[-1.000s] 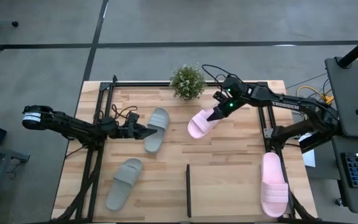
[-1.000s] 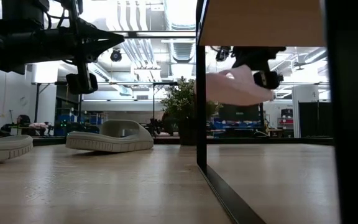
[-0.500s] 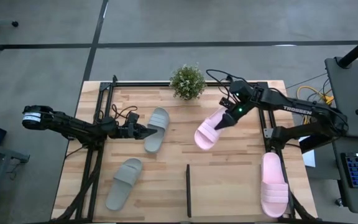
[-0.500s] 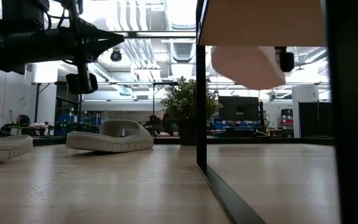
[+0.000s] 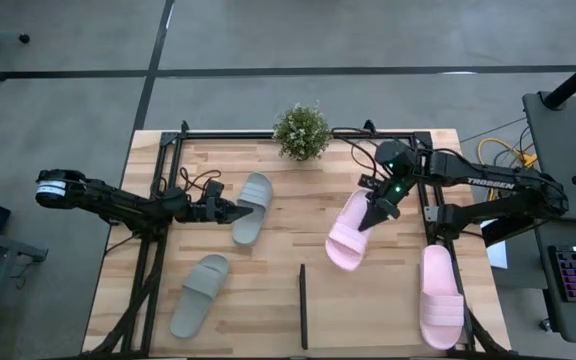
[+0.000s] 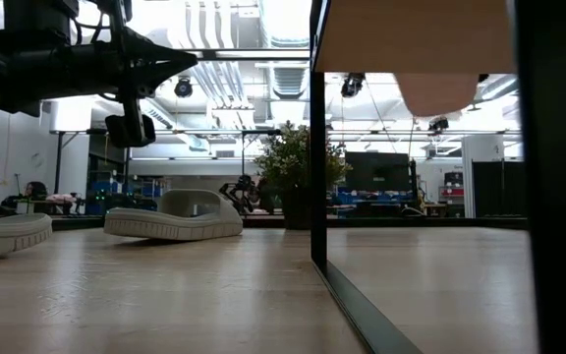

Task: Pick and place slides into the shelf
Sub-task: Put the pink slide on the shelf

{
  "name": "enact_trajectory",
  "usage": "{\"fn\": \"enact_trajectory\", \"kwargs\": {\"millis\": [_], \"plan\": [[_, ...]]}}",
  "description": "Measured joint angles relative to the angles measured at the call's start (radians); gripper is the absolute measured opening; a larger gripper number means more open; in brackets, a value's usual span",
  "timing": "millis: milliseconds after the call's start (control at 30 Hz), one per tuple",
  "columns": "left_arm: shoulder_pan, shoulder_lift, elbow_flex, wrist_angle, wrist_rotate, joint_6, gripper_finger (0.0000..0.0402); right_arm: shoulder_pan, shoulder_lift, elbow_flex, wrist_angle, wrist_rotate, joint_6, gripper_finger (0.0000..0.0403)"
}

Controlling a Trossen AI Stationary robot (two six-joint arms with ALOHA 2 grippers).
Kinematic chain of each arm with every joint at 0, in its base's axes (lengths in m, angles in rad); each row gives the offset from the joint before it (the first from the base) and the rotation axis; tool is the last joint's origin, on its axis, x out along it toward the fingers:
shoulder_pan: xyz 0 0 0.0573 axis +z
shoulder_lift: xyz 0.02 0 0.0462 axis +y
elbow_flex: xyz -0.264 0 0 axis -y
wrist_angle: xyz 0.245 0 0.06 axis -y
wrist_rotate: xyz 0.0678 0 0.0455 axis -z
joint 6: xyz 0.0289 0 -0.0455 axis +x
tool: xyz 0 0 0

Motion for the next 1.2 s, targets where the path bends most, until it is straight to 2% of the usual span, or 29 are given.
{"fn": "enact_trajectory", "kwargs": {"millis": [167,533,1200], "plan": [[0.0,0.0,0.0,0.001,0.0,0.0,0.0,0.045,-0.011,0.0,-0.008,-0.045,0.0,0.0011],[0.0,0.0,0.0,0.002,0.0,0.0,0.0,0.146,-0.012,0.0,-0.085,-0.041,-0.035,0.0011],[0.0,0.0,0.0,0.001,-0.002,0.0,0.0,0.377,-0.015,0.0,-0.135,0.074,-0.028,0.0011]]}}
